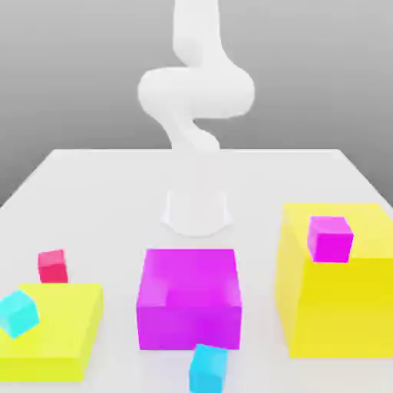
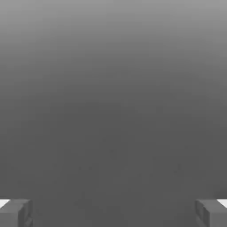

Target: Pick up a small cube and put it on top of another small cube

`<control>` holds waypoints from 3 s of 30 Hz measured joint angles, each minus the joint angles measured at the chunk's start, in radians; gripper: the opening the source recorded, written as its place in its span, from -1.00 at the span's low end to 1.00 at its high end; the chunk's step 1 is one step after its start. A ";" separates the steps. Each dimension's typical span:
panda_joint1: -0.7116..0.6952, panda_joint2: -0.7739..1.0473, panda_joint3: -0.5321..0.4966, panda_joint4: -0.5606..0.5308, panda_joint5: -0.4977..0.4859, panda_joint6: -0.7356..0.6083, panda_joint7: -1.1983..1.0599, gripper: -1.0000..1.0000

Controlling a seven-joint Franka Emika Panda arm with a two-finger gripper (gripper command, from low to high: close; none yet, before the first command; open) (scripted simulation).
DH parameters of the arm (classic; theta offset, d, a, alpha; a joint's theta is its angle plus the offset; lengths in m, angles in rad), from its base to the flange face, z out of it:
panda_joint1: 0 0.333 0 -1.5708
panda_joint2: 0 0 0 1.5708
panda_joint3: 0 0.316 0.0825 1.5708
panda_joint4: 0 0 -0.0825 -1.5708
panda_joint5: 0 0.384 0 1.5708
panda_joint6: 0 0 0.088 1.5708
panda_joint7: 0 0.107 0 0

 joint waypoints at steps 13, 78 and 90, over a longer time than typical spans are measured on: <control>-0.250 0.272 -0.041 -0.159 0.110 0.166 0.507 0.00; -0.632 0.793 -0.057 -0.256 -0.015 0.298 1.363 -1.00; -0.550 0.843 0.002 -0.054 -0.028 0.148 1.000 -1.00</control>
